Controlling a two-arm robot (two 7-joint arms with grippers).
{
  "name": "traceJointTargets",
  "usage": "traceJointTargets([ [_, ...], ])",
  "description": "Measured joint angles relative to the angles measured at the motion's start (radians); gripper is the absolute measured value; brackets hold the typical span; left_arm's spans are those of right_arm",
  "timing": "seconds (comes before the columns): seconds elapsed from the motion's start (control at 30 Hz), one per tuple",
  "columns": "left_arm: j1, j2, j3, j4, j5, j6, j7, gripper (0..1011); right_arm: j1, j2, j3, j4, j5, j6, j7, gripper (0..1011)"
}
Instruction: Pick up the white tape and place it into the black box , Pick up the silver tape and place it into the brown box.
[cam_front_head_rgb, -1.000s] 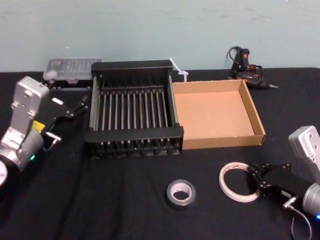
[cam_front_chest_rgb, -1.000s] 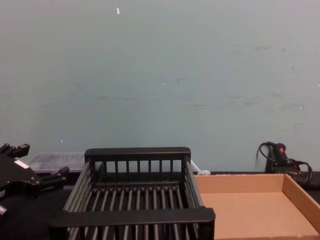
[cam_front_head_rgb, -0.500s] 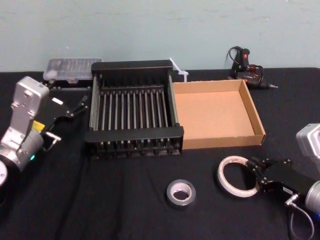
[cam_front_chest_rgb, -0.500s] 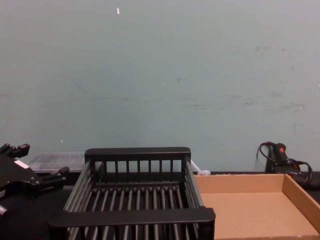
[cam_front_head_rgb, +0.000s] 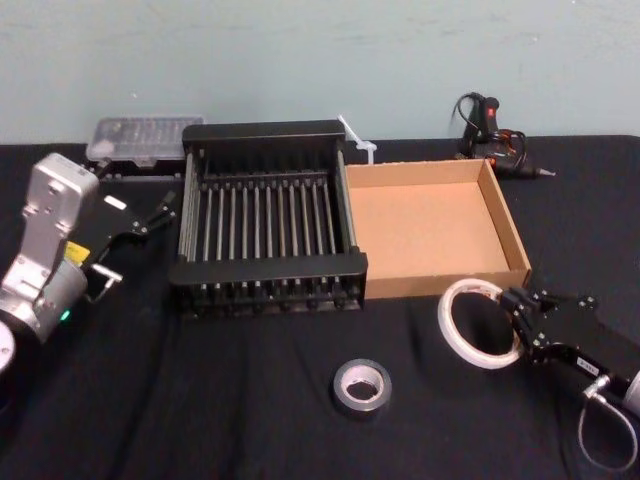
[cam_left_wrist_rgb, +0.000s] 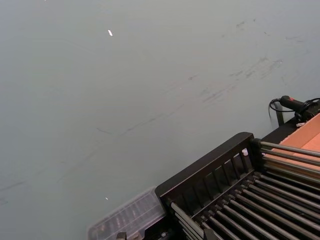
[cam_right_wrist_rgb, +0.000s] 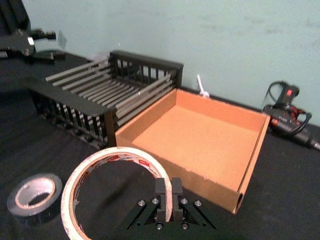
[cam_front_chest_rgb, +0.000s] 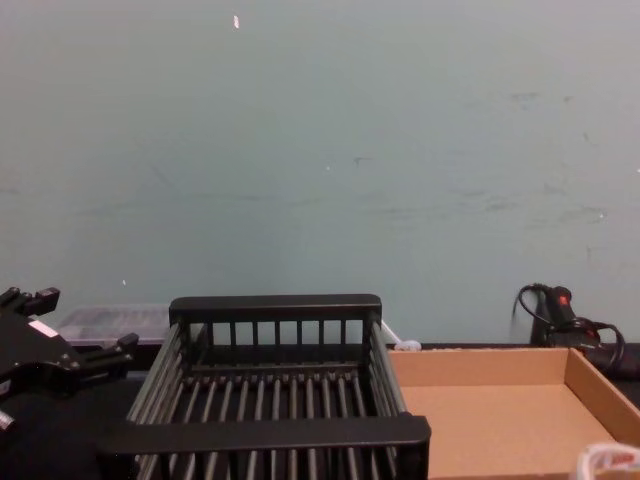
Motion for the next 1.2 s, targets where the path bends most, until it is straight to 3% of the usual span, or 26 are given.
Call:
traceJointTargets([
  [0.27, 0.000, 0.000, 0.000, 0.000, 0.000, 0.000, 0.000, 1001, -0.024, -0.022, 0.016, -0.013, 0.003, -0.068, -0.009, 79],
  [0.63, 0.000, 0.000, 0.000, 0.000, 0.000, 0.000, 0.000, 1001, -0.009, -0.052, 0.026, -0.012, -0.005, -0.085, -0.031, 79],
  [0.93, 0.000, 0.000, 0.000, 0.000, 0.000, 0.000, 0.000, 1001, 0.043, -0.080, 0.000, 0.006, -0.024, -0.074, -0.037, 79],
  [1.2, 0.000, 0.000, 0.000, 0.000, 0.000, 0.000, 0.000, 1001, 0.129, -0.104, -0.049, 0.032, -0.048, -0.031, -0.035, 79],
])
